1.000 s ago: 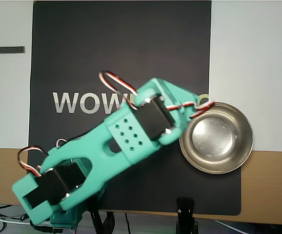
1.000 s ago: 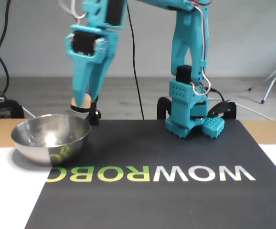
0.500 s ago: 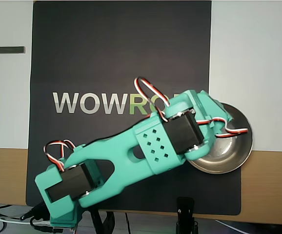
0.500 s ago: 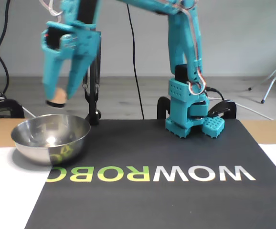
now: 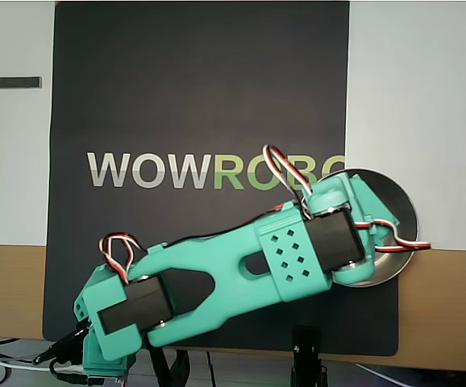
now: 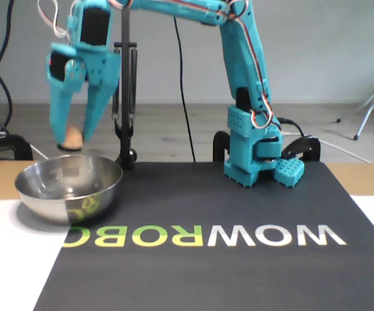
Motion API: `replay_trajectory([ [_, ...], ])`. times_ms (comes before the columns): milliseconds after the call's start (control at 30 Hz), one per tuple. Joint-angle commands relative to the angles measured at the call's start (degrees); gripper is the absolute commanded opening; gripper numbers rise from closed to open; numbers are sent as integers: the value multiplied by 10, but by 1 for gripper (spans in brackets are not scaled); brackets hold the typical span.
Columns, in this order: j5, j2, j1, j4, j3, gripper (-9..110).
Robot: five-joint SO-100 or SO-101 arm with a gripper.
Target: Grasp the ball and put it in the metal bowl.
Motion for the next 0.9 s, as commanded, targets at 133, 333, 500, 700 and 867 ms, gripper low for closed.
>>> replay_trajectory([
  [133,4,-33,28,-4,-58,33],
  [333,4,-72,39,-4,-98,33],
  [500,4,-91,46,-3,-123,33],
  [700,4,-95,46,-4,-127,33],
  [867,4,-95,46,-4,-127,33],
])
